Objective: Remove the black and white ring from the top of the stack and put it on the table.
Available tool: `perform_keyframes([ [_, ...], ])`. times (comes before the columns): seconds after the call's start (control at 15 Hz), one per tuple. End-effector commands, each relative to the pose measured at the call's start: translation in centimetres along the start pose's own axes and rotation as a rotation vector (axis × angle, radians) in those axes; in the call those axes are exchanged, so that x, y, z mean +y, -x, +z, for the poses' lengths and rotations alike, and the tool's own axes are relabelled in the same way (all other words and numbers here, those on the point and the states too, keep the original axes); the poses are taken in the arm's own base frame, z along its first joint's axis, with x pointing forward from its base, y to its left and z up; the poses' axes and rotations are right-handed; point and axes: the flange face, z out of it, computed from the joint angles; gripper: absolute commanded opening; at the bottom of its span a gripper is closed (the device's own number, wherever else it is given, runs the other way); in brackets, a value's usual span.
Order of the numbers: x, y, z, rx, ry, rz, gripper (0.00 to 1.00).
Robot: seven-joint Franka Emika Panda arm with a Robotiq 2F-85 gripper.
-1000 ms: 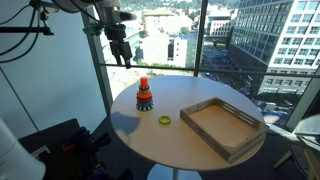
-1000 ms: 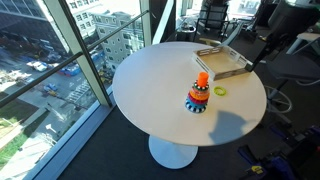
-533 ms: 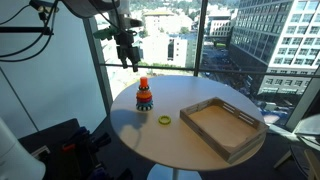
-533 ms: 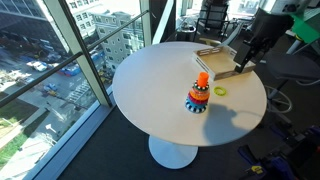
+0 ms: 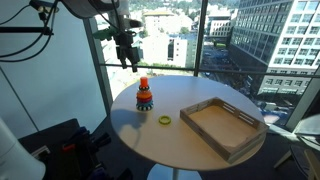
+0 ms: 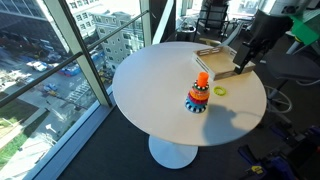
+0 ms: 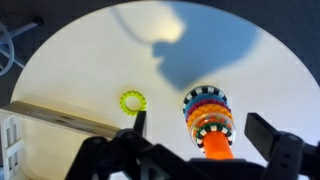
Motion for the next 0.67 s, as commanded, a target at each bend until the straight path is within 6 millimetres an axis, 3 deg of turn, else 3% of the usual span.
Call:
perform_keyframes([
  [0.0,-0.7,-0.6,0.8,0.034,-0.027,-0.003,1.0],
  [0.6,-2.2,-3.2,5.3,0.075,-0.109,-0.031,1.0],
])
